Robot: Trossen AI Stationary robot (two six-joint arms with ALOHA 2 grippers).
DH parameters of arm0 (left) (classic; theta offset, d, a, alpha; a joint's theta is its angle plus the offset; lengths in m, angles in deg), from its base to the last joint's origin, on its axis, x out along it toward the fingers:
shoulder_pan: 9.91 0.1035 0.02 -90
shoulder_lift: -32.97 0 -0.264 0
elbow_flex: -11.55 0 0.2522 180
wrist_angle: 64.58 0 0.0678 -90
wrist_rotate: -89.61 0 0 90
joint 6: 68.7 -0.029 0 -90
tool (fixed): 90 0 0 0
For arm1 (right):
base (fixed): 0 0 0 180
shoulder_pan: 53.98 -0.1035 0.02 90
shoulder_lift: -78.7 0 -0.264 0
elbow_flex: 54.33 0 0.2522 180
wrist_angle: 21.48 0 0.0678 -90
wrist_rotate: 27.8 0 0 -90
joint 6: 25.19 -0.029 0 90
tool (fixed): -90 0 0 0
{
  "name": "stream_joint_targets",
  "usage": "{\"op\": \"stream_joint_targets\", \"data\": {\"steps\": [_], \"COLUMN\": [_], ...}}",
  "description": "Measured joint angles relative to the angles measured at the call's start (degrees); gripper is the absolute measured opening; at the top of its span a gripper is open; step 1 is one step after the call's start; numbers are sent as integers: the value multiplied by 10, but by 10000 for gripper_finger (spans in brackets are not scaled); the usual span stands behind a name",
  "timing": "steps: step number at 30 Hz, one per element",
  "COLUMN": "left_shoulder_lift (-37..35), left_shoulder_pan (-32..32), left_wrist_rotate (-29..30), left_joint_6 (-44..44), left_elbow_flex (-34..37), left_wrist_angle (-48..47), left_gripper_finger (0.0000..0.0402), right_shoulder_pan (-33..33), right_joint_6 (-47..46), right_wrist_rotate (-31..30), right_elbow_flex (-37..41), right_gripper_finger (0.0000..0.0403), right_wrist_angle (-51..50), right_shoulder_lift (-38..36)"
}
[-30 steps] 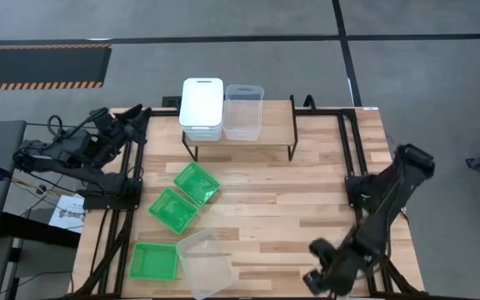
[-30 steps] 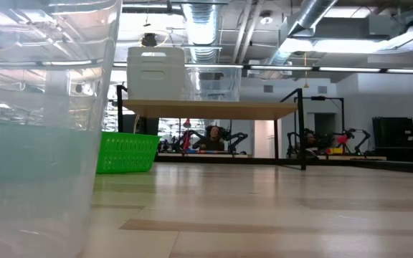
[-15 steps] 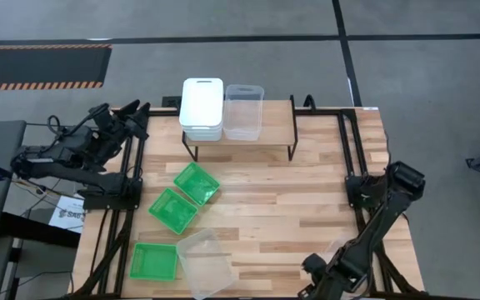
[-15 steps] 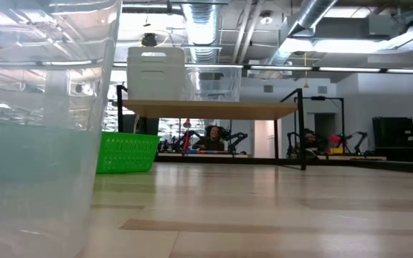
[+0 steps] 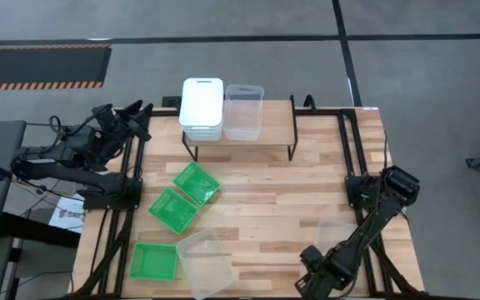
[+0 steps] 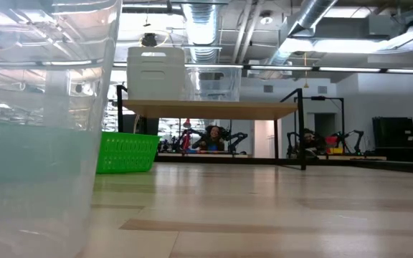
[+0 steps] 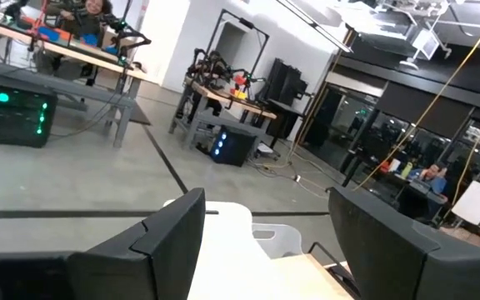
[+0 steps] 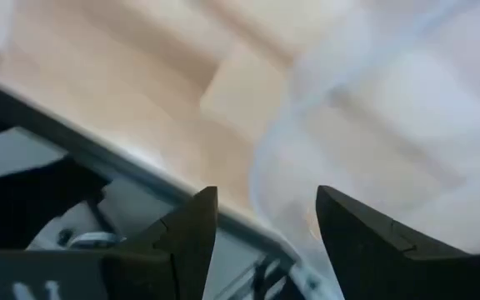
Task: Stack baskets on shelf by color
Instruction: Stack the right transparent bin on the transparent bin on the shelf
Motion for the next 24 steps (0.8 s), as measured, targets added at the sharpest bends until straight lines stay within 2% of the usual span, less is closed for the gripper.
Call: {"op": "stream_joint_targets", "data": {"steps": [7,16,24], "left_shoulder_lift": [0,0,0], "left_shoulder_pan": [0,0,0], "left_wrist_rotate": [0,2,1], "left_joint_6": [-10,-34,-41], "left_elbow_flex": [0,0,0], "left_wrist_angle": [0,0,0], "left_gripper_finger": [245,245,245], "right_shoulder_pan": [42,67,27], "right_joint_6": [80,108,125], "right_wrist_rotate": [-8,-41,-30], "right_elbow_flex": [0,-1,-1], "right_gripper_finger": [230,230,230], "right_wrist_angle": [2,-21,-44], "right_shoulder_lift": [-5,-45,-85]}}
